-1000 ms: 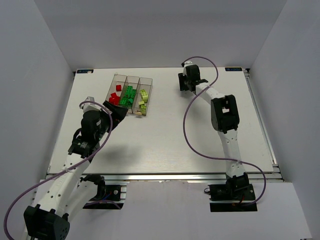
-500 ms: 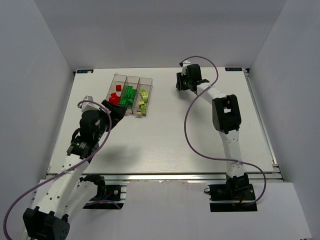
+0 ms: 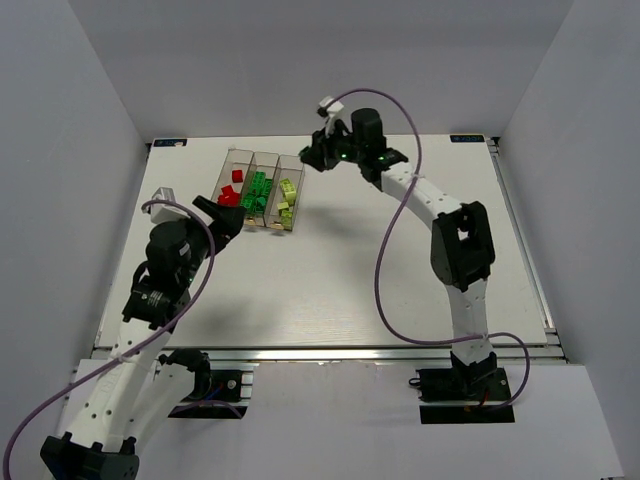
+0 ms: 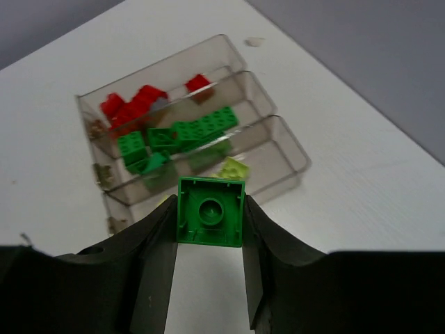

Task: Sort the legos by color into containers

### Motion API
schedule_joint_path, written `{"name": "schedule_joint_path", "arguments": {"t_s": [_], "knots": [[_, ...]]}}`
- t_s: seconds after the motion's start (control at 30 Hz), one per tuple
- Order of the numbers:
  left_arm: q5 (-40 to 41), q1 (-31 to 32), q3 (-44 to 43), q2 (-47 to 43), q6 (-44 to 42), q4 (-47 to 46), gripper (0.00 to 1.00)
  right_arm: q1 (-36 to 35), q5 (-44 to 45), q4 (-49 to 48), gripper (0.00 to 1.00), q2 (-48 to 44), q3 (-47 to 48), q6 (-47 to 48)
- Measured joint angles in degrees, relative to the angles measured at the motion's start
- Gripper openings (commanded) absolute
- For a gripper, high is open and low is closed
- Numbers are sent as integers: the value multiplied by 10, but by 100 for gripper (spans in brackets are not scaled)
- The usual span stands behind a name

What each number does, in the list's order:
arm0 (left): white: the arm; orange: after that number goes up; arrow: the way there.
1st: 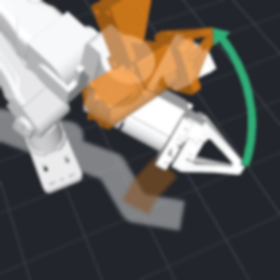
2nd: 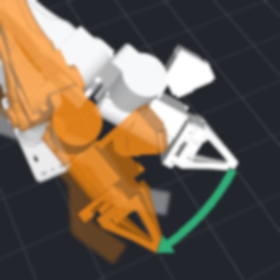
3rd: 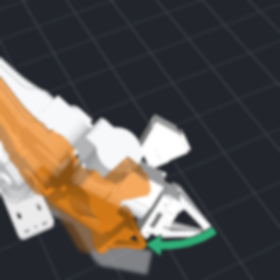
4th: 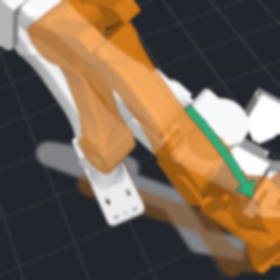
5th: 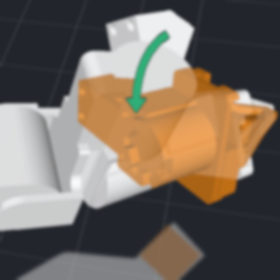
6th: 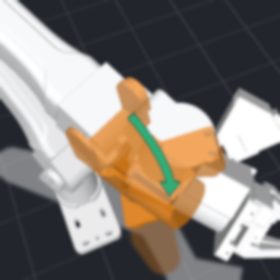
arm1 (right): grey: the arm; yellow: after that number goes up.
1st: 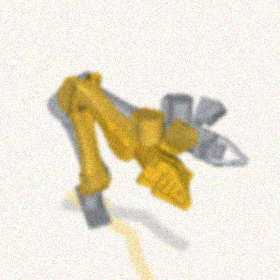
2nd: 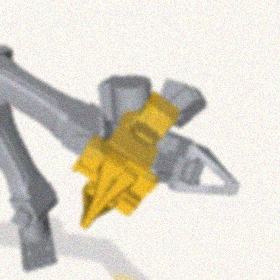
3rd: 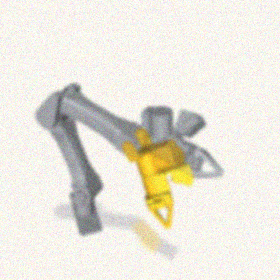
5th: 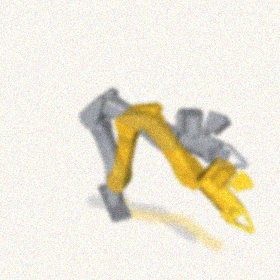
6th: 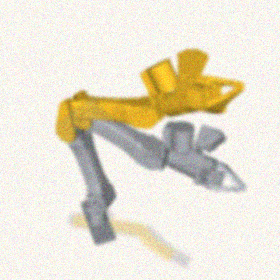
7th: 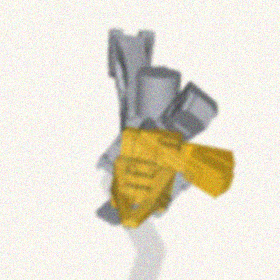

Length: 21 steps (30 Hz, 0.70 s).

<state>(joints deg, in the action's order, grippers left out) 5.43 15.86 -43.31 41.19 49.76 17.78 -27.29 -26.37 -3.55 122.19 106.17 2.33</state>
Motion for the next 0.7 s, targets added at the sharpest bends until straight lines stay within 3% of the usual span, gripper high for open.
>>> {"name": "schedule_joint_path", "arguments": {"t_s": [0.27,0.7], "knots": [[8,0,0,-33,-2,26,98,-91,-22,4,0,79,88,-10],[25,0,0,-81,1,47,98,-141,21,0,0,179,166,-16]]}}
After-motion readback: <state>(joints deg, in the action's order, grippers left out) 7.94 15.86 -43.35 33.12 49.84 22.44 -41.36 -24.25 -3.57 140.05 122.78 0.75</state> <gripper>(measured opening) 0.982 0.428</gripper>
